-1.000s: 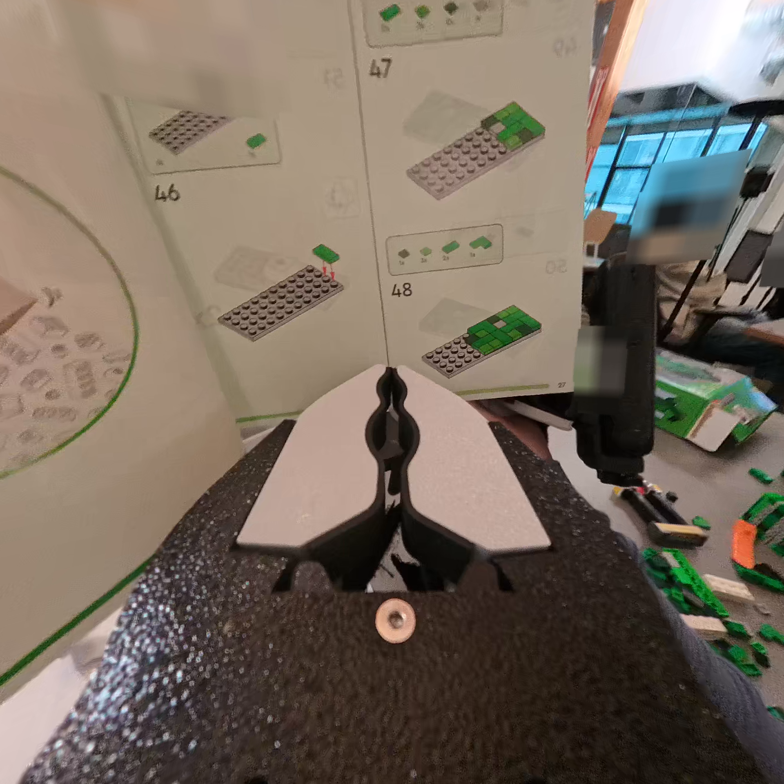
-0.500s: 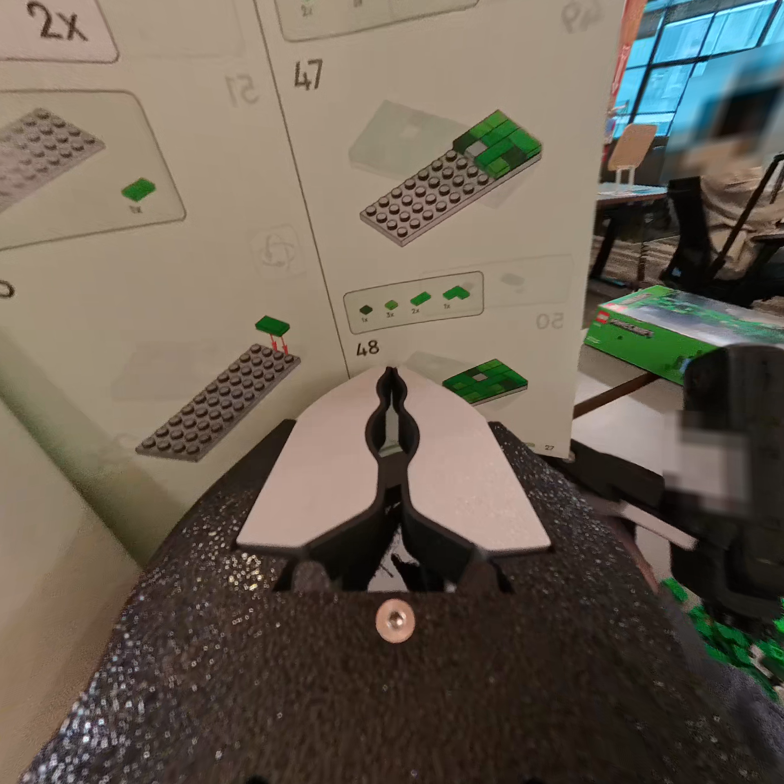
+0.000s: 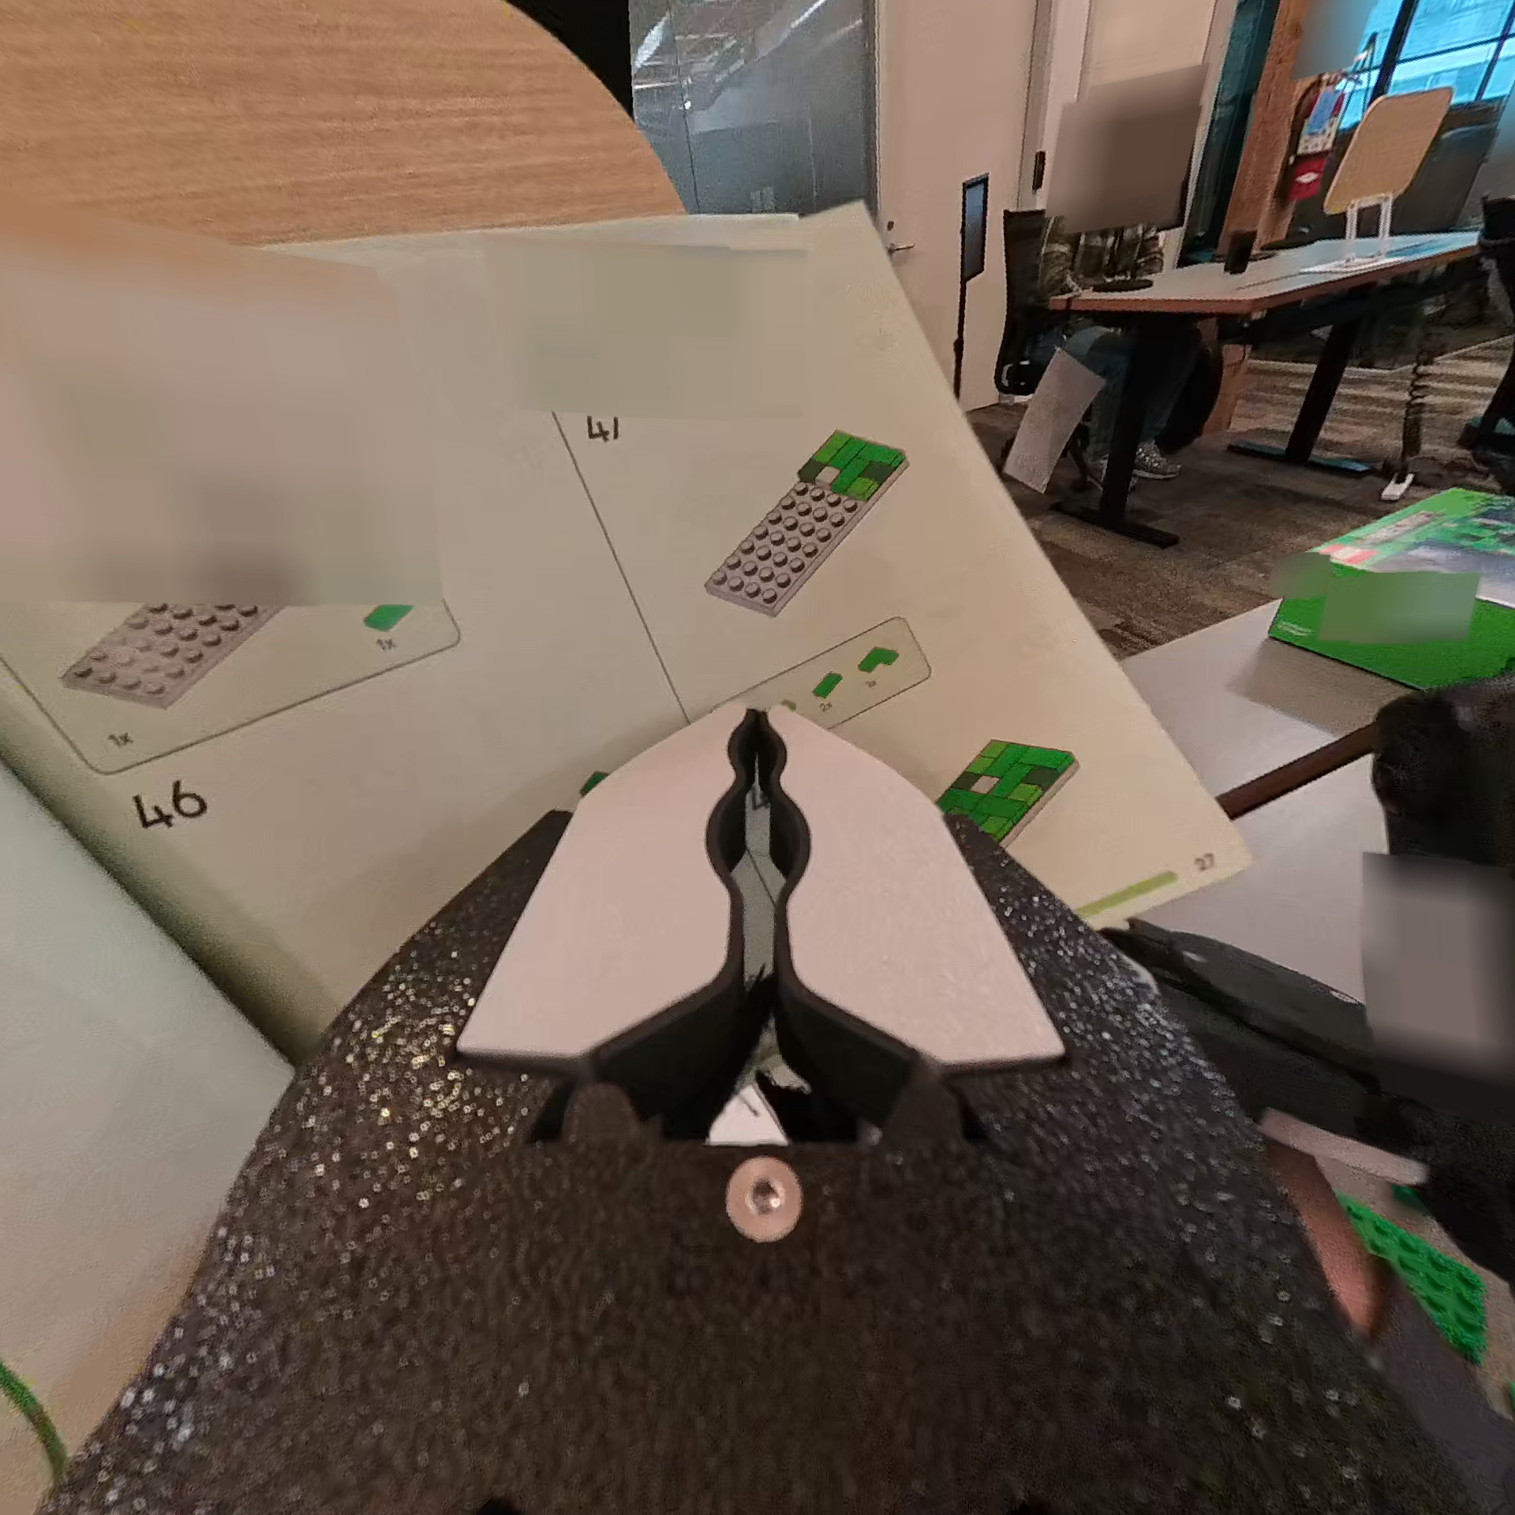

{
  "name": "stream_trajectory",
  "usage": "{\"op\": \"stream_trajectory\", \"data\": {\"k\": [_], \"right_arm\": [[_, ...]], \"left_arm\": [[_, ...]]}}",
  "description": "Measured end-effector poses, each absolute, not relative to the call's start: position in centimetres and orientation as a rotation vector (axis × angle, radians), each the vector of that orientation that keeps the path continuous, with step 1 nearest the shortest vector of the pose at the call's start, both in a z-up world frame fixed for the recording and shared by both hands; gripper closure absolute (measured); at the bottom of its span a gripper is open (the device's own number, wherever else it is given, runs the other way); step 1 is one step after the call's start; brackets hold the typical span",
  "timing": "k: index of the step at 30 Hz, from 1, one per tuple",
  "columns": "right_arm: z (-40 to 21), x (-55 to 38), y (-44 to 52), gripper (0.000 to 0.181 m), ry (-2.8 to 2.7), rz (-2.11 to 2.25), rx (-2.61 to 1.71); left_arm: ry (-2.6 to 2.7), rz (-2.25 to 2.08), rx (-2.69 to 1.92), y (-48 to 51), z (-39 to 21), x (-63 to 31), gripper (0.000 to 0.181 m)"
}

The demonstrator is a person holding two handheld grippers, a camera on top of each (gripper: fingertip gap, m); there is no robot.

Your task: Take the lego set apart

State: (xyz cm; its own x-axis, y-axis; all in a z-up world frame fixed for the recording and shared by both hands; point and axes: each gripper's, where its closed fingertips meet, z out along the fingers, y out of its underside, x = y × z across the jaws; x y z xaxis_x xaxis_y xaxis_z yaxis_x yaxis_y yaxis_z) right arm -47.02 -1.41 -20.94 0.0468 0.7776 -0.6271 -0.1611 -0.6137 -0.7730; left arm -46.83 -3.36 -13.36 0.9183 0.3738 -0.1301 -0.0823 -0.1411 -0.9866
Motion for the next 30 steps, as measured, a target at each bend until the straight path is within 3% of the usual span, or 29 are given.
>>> {"op": "stream_trajectory", "data": {"k": [10, 12, 16, 20, 26, 30], "right_arm": [[-22.9, -46.2, -0.2, 0.136, -0.428, 1.575, -1.723], [-23.3, -46.0, 0.1, 0.142, -0.397, 1.600, -1.738], [-23.2, -45.5, 0.3, 0.181, -0.356, 1.737, -1.703], [-24.5, -45.4, 0.6, 0.149, -0.253, 1.858, -1.781], [-24.5, -43.3, -0.9, 0.145, -0.161, 1.878, -1.772], [-23.4, -43.7, -5.7, 0.139, 0.005, 2.123, -1.798]], "left_arm": [[-0.213, 0.383, -1.725, -3.3, -14.9, -46.5, 0.181], [-0.214, 0.398, -1.738, -3.1, -15.0, -46.9, 0.181], [-0.199, 0.432, -1.765, -2.4, -15.3, -47.4, 0.181], [-0.168, 0.480, -1.804, -1.9, -16.0, -47.5, 0.181], [-0.114, 0.438, -1.868, -1.4, -15.8, -47.6, 0.181], [-0.078, 0.454, -1.911, -1.7, -15.1, -47.3, 0.181]]}}
